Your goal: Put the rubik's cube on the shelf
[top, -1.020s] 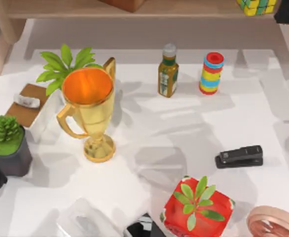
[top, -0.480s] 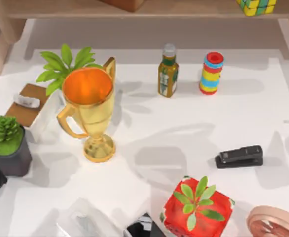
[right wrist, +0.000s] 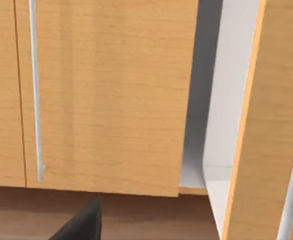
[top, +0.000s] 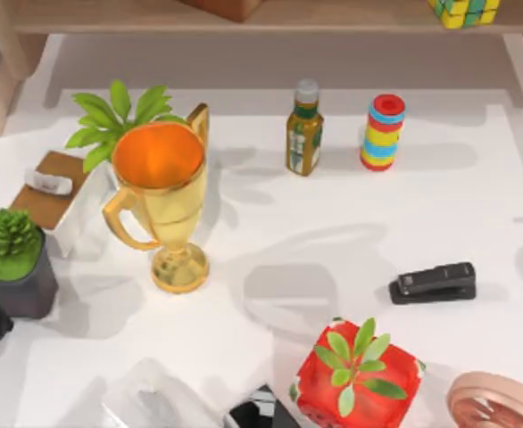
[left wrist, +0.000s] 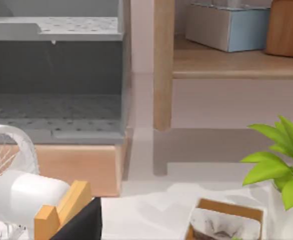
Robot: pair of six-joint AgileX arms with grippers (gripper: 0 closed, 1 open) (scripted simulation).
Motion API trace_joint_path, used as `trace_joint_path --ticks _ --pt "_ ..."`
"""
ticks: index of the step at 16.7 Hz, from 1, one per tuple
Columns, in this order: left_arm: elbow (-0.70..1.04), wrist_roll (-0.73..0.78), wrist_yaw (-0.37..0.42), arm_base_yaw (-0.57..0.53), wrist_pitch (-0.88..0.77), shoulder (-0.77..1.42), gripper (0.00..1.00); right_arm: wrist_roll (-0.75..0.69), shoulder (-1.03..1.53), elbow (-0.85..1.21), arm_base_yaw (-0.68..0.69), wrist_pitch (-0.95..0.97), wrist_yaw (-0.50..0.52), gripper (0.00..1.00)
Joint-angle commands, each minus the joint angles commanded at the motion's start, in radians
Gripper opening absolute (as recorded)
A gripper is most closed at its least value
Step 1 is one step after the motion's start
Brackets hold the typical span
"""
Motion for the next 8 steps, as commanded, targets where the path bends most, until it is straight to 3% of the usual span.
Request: trace_joint_path --ticks 8 --pt "0.000 0.000 0.000 0.000 0.000 0.000 1.00 0.037 0.019 0.019 0.011 -0.023 -0.031 1.00"
